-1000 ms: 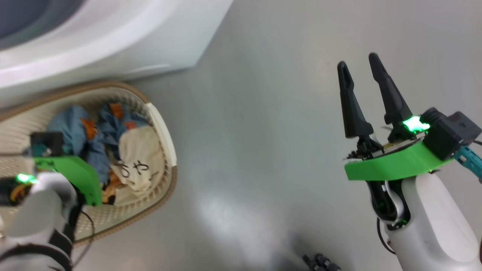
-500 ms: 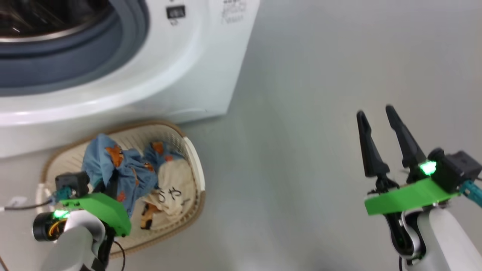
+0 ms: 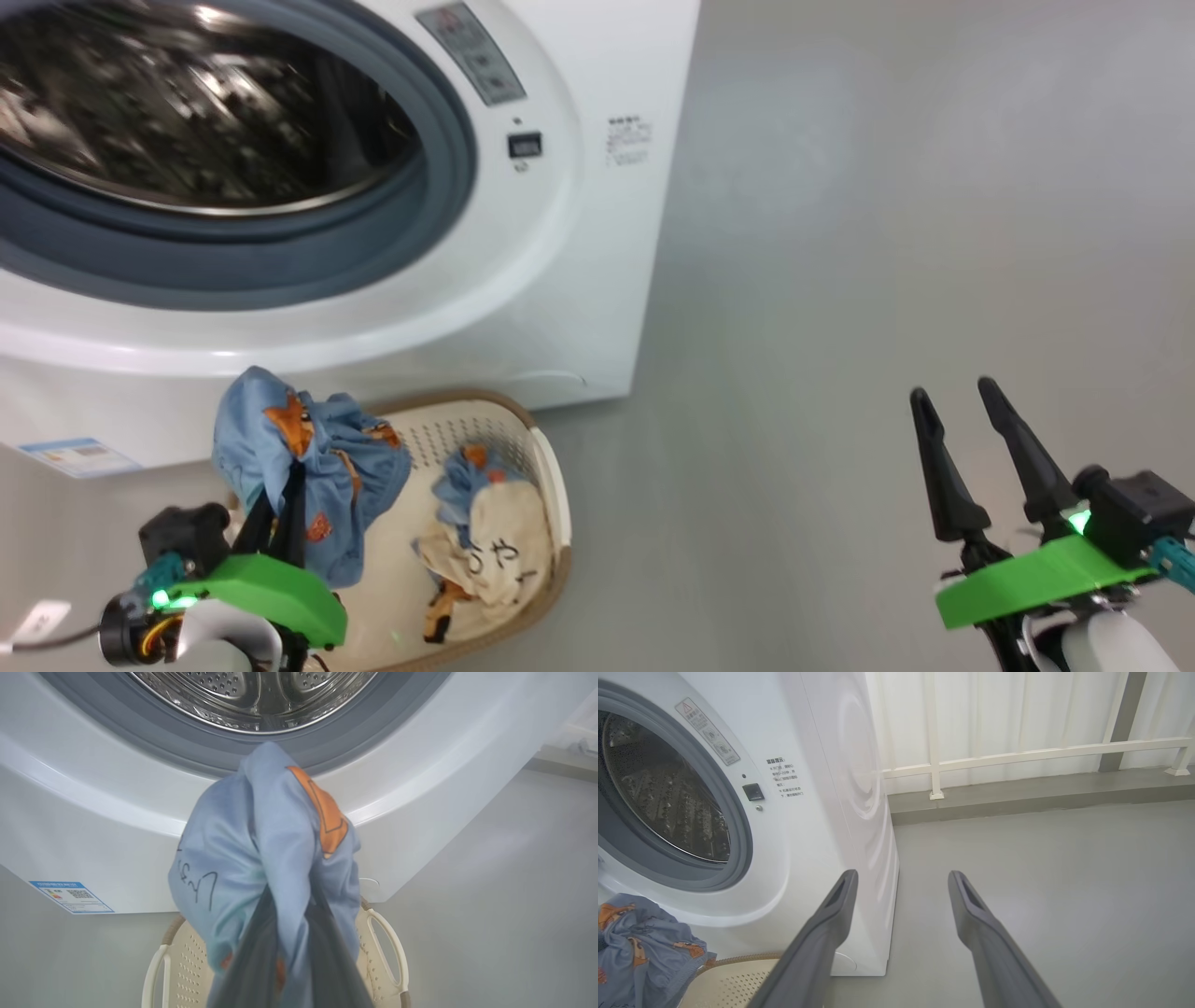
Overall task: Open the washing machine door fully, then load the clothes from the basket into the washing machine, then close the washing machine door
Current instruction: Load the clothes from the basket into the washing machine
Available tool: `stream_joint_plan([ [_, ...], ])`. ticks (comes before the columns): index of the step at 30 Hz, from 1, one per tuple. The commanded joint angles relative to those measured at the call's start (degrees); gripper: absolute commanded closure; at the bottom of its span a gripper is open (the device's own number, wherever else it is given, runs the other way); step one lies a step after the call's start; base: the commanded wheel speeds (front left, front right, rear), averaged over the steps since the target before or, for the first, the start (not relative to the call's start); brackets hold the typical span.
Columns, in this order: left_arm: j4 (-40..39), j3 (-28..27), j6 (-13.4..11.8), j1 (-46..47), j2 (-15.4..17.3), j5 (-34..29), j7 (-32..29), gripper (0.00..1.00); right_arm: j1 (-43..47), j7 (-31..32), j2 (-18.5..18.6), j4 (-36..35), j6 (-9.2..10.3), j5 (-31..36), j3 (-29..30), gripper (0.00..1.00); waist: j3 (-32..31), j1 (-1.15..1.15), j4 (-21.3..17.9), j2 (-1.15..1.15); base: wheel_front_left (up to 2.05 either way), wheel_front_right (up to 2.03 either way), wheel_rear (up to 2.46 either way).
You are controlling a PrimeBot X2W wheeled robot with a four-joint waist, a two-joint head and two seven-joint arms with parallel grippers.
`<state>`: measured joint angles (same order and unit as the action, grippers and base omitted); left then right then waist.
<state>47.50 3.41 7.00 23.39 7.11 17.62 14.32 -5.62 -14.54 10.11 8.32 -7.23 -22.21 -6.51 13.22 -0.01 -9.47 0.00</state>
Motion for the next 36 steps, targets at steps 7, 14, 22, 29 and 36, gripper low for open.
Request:
stream_joint_plan([
  [7, -12.18, -5.24, -0.36, -6.72, -0.41, -3.12, 0.67, 1.00, 3.73, -0.46, 1.63, -1.12, -0.25, -1.23, 0.10, 0.00, -7.46, 0.01, 4.70, 0.00, 0.00, 0.00, 0.00],
  [14, -22.39, -9.00, -0.27, -13.31, -1.92, -4.92, 0.67, 1.00, 5.54, -0.46, 2.11, -1.12, -0.25, -1.46, 0.55, 0.00, -9.42, 0.01, 5.36, 0.00, 0.00, 0.00, 0.00],
  [22, -32.67, -11.51, -0.74, -20.44, -3.59, -6.05, 0.67, 1.00, 6.16, -0.46, 1.85, -1.25, -0.25, -1.30, 0.93, 0.00, -10.21, 0.01, 5.29, 0.00, 0.00, 0.00, 0.00],
  [29, -37.58, -11.51, -1.43, -23.38, -4.13, -5.22, 0.68, 1.00, 5.65, -0.46, 1.73, -1.52, -0.25, -1.23, 1.17, 0.00, -9.52, 0.01, 5.24, 0.00, 0.00, 0.00, 0.00],
  [36, -38.22, -11.37, -1.53, -22.42, -4.22, -3.08, 0.68, 1.00, 4.73, -0.46, 1.62, -1.76, -0.25, -1.16, 1.21, 0.00, -7.83, 0.01, 4.76, 0.00, 0.00, 0.00, 0.00],
])
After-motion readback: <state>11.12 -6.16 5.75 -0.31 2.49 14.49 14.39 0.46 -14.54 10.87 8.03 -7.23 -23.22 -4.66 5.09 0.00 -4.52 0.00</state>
